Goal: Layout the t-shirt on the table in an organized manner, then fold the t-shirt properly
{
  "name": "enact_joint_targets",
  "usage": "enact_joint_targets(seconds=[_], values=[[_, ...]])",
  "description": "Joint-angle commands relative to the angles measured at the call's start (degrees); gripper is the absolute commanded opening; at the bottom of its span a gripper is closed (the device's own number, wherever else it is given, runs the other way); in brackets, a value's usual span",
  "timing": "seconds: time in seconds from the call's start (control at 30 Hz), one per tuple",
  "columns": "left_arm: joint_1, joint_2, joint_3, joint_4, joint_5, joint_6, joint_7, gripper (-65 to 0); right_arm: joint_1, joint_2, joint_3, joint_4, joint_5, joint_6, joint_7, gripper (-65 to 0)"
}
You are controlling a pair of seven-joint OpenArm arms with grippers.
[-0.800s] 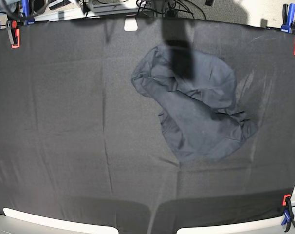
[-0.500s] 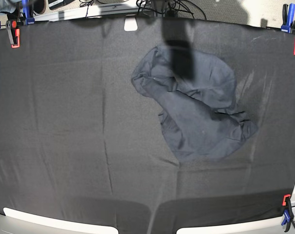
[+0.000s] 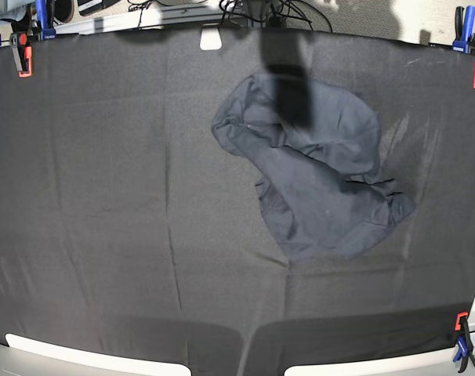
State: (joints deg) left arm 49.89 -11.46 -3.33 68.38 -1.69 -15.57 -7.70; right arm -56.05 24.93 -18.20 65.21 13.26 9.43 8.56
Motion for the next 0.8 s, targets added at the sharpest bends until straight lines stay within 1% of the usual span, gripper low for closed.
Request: enact_joint_targets(seconds=[0.0,0.1,0.2,0.27,0.4,0.47,0.5,0.57,0.63,0.7,0.77], values=[[2.21,-0.33,-0.55,1.81,-0.37,-0.33,-0.94,-46.9,-1.90,0.63,0.79,1.18,1.44,-0.50,0.59,-34.1],[5.22,-0.33,-0.83,5.97,-0.33,-0.31,-0.92,-46.9,-4.90,0.61,3.32,3.76,5.18,-0.37,0.50,-34.1],[8.04,-0.33,-0.83,10.05,-0.35,-0.33,-0.85,-46.9,-7.78,0.61,6.27,7.67,5.38,0.61,0.50,-34.1],[9.84,-0.33,-0.83,12.87,-0.35,-0.31,0.63,-46.9,-9.51,0.63,8.50,11.02,5.35,2.95,0.48,-34.1],[12.41,-0.35,-0.94,19.21,-0.37,-0.31,8.28,-46.9,-12.04,0.61,13.05,18.14,5.18,8.74,0.37,-34.1],[13.25,-0.35,-1.25,22.60,-0.63,-0.31,11.10,-46.9,-12.68,0.66,15.06,21.20,5.18,11.61,-1.07,-34.1],[13.57,-0.35,-1.25,24.26,-1.70,-0.33,12.13,-46.9,-12.68,0.66,16.11,22.49,5.18,13.05,-2.47,-34.1],[13.94,-0.35,-1.25,27.47,-3.74,-0.31,12.83,-47.0,-12.68,0.66,18.18,24.83,5.20,16.28,-4.85,-34.1],[13.88,-0.35,-1.25,30.60,-6.14,-0.33,12.15,-46.9,-12.68,0.66,19.98,26.84,5.20,19.30,-5.42,-34.1],[13.94,-0.33,-1.22,34.14,-8.55,-0.33,12.31,-46.9,-12.68,0.66,21.42,28.70,5.22,21.44,-5.42,-34.1],[13.92,-0.33,-1.22,37.48,-9.33,-0.35,13.38,-46.9,-12.70,0.63,22.62,30.47,5.64,23.30,-5.46,-34.1]])
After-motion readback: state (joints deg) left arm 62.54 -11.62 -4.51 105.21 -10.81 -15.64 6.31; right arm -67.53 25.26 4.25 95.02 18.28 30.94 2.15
